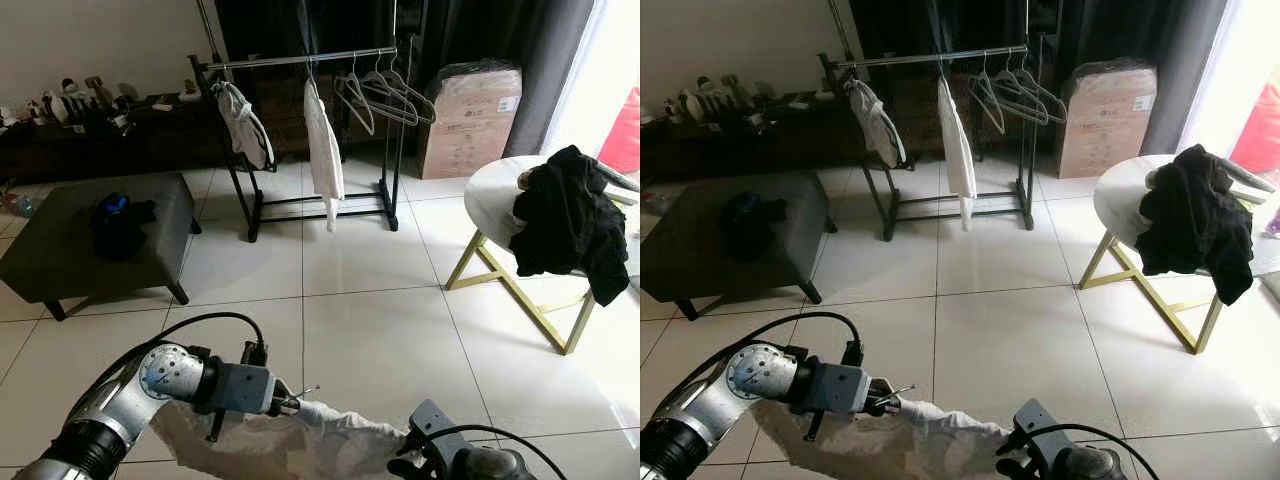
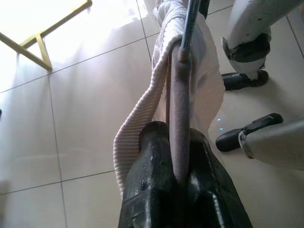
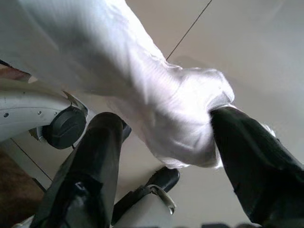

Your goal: Hang hanger

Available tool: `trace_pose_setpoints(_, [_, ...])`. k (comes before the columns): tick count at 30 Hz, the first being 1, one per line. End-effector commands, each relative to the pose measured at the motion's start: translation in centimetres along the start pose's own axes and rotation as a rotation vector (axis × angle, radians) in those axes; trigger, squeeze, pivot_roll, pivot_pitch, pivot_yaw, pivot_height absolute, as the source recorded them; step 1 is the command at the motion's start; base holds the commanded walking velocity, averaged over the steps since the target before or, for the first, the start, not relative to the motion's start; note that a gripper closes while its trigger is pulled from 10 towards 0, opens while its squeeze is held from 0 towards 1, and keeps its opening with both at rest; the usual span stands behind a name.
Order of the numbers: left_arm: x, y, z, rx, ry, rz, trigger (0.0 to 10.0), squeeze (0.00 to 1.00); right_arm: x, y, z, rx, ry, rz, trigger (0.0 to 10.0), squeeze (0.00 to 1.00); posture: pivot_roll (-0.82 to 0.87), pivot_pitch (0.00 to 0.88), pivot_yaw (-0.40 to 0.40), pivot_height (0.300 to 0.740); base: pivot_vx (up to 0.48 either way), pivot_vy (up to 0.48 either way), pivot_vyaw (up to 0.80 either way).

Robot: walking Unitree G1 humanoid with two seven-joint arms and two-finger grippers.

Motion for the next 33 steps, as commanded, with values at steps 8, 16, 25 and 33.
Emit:
trace_pose_setpoints(8, [0.4, 0.6, 1.2, -0.056, 0.018, -0.006, 10.0, 0.0, -0.3, 0.0, 0.3, -0.049, -0.011, -0.014, 0.0, 0.0, -0.08, 0.054, 0.102, 0.74, 0.0, 0.0, 0.0])
trace_pose_setpoints(16, [0.7, 0.7, 1.4, -0.066, 0.017, -0.007, 10.0, 0.0, -0.4, 0.0, 0.1, -0.058, -0.033, -0.025, 0.0, 0.0, -0.08, 0.045, 0.107, 0.74, 0.0, 0.0, 0.0])
trace_pose_setpoints(25, [1.2, 0.5, 1.1, -0.068, -0.004, 0.003, 10.0, 0.0, -0.3, -0.2, -0.1, -0.056, -0.045, -0.024, 0.0, 0.0, -0.08, 0.037, 0.108, 0.74, 0.0, 0.0, 0.0])
trace_pose_setpoints(33, [2.9, -0.2, 0.8, -0.058, -0.04, 0.034, 10.0, 0.0, 0.5, -0.3, -1.3, -0.057, -0.07, -0.021, 0.0, 0.0, -0.08, 0.039, 0.104, 0.74, 0.0, 0.0, 0.0])
Point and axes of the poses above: a point about 5 cm out from each wrist's last joint towards the gripper, its own x axis pointing back from the gripper into the wrist, its own y axis along the axis of the wrist's last joint, z = x × y, the point moved 4 cm from there along -x, pointing out of the wrist towards the gripper, and after that the axes turned 13 degrees about -x, right-handed, at the moved point
